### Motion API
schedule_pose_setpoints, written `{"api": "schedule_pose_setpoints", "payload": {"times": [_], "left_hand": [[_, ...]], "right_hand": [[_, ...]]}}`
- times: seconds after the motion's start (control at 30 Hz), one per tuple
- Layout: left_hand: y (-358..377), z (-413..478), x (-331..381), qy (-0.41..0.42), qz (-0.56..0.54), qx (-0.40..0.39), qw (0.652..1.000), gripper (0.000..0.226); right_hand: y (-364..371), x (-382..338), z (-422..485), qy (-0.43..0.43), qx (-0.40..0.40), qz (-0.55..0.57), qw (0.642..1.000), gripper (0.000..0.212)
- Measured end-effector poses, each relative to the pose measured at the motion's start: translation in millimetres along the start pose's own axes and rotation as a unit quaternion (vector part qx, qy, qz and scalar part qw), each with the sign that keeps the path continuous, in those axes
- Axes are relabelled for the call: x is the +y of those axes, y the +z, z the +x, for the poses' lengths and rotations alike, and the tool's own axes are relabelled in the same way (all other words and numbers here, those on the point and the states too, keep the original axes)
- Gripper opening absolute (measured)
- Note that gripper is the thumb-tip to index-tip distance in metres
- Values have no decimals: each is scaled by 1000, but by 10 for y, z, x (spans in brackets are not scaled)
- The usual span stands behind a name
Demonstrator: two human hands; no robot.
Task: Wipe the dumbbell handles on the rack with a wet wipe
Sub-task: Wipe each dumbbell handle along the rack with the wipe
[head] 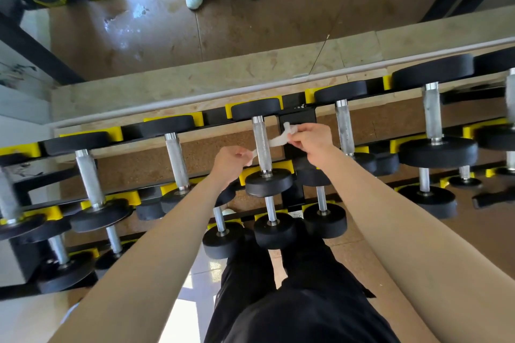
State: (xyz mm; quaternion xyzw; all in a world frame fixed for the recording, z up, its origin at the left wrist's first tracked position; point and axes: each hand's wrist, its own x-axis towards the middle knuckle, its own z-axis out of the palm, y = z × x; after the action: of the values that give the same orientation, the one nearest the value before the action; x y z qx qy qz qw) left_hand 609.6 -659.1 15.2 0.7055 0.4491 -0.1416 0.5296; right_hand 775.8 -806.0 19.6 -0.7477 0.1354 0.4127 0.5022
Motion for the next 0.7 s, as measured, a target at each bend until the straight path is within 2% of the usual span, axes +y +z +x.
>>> {"api": "schedule_pose_setpoints", "payload": {"times": [0.1,0.2,0.27,0.37,0.53,0.6,0.7], "left_hand": [[98,-7,38,11,56,-5,998,29],[-33,-109,-98,22,128,-51,990,25],[-155,-210,-253,22,120,-72,990,18],[-187,-269,-326,25,96,-62,993,14],[64,-230,-144,45,136,-66,987,17],[49,-212,-116,37,149,-77,985,16],[-95,-223,-163,-20,82,-71,994,18]], "right_hand": [[-112,-2,-20,5,12,-5,1000,25],[50,110,-94,19,-45,-105,993,24],[158,208,-156,8,-90,-205,975,19],[84,238,-194,-26,-88,-312,946,11],[-219,128,-197,-46,-117,-516,847,18],[-129,108,-205,-64,-123,-537,832,19],[84,101,-244,-95,-151,-536,825,14]]}}
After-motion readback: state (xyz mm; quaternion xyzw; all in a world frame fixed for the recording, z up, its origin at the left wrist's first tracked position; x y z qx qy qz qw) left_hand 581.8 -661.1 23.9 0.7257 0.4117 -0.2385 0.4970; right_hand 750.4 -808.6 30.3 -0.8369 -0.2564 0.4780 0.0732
